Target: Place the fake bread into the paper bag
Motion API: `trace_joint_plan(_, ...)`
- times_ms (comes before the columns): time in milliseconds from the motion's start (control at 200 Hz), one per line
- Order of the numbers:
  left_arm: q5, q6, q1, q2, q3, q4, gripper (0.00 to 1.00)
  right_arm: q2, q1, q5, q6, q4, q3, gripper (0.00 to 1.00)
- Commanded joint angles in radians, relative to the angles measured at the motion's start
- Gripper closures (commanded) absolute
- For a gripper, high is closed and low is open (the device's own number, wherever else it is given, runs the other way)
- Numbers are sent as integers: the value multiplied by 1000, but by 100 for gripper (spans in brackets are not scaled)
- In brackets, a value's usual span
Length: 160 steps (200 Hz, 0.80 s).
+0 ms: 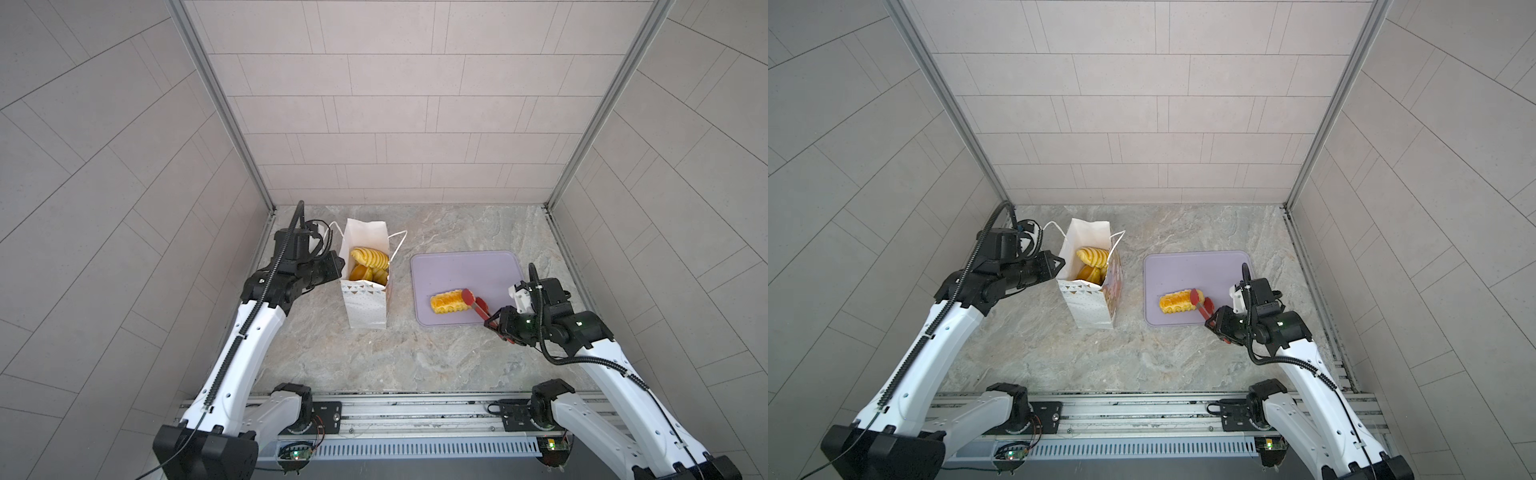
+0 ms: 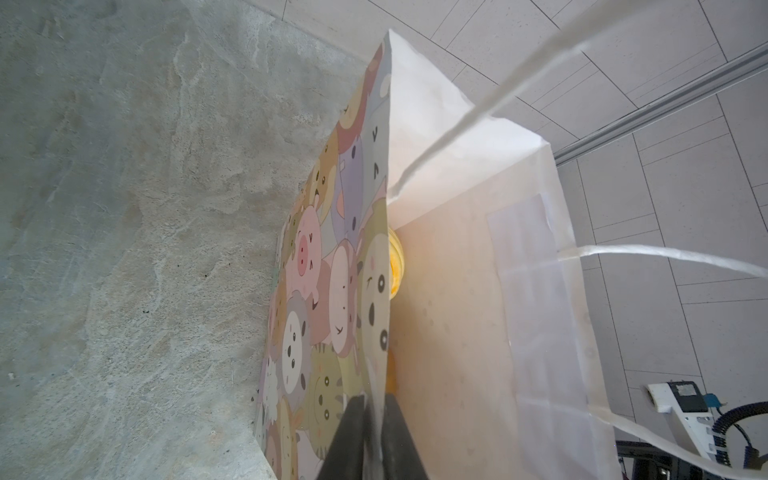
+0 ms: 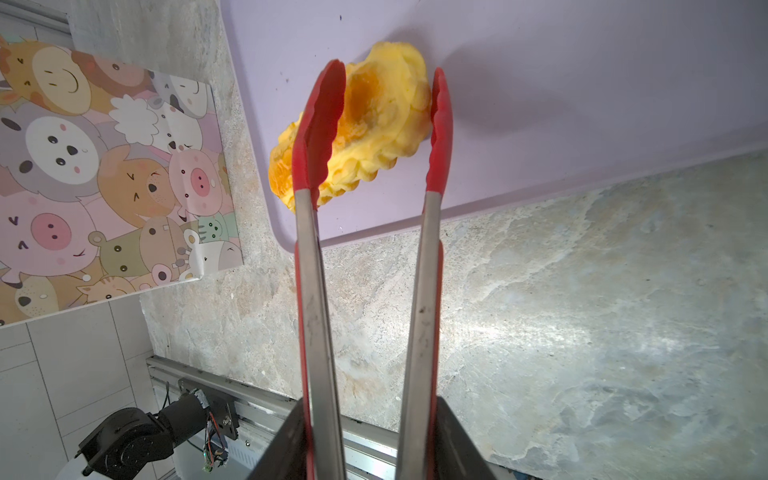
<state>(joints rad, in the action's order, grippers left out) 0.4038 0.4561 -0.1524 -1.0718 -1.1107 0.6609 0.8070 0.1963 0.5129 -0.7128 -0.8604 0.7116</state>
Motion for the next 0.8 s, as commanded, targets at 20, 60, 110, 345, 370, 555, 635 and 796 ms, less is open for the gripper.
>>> trace_joint_plan(20,2,6,6,-3,14,-5,86,5,4,32,-14,42,-14,57)
trace_joint_plan(60,2,6,5,-5,12,-5,86,8,4,34,-15,49,-17,57)
trace_joint_plan(110,3,6,6,-5,11,-3,86,14,3,34,-14,53,-20,57)
trace_joint_plan(345,2,4,6,-8,9,-4,86,35,4,34,-14,81,-26,61)
trace_joint_plan(370,2,4,7,-8,10,-4,86,35,4,34,-14,84,-25,62)
trace_joint_plan(555,1,3,6,-10,6,0,86,47,4,24,-15,95,-8,68)
trace_joint_plan(635,2,3,5,-10,6,0,86,50,4,20,-16,100,0,70)
trace_joint_plan(796,1,4,6,-12,1,0,86,58,3,12,-20,113,20,76)
